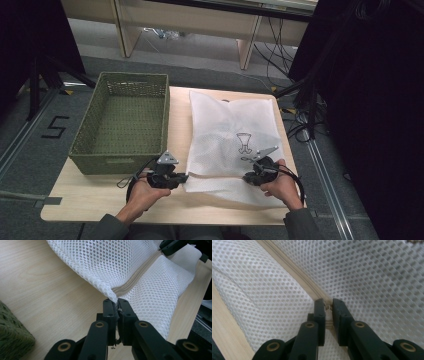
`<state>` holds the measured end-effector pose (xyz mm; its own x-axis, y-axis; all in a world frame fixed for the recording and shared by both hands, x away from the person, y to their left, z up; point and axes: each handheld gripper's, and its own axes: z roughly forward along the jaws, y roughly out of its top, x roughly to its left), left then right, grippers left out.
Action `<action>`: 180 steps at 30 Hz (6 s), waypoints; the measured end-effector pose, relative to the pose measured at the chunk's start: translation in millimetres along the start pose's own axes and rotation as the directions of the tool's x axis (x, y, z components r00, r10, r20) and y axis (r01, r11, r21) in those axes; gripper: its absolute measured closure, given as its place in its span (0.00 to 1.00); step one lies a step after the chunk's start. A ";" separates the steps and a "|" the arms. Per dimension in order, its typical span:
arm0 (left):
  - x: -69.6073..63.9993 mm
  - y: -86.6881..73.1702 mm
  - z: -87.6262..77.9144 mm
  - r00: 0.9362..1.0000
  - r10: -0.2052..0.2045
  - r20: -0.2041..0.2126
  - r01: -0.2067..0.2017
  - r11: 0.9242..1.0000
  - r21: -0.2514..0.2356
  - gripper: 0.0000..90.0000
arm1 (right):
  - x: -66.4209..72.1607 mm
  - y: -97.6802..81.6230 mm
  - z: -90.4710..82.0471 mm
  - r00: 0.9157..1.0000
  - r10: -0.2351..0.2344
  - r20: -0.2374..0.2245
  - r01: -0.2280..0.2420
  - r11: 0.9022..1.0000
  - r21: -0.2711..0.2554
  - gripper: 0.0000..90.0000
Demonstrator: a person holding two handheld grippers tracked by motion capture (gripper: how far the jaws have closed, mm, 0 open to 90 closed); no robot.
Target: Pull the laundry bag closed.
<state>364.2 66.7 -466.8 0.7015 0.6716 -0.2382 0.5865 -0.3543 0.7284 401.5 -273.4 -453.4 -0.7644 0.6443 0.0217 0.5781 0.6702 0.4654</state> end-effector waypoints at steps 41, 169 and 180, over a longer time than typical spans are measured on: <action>2.9 0.2 -0.1 1.000 0.018 -0.019 -0.017 1.000 0.013 0.95 | -41.1 -46.7 -25.1 0.990 0.102 0.101 -0.106 0.994 0.037 0.92; -6.9 -10.9 -23.9 0.992 0.092 -0.087 -0.089 0.995 0.043 0.43 | -57.4 -61.3 -51.3 0.969 0.222 0.105 -0.197 0.959 -0.206 0.54; -4.1 -18.2 -31.5 0.992 0.085 -0.095 -0.084 0.996 0.012 0.37 | -31.0 -39.7 -48.7 0.976 0.212 0.044 -0.193 0.945 -0.264 0.47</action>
<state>337.8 90.9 -458.9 0.7072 0.6978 -0.1136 0.5300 -0.4170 0.7384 388.4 -337.9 -429.4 -0.6116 0.7871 0.0808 0.6182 0.4116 0.6696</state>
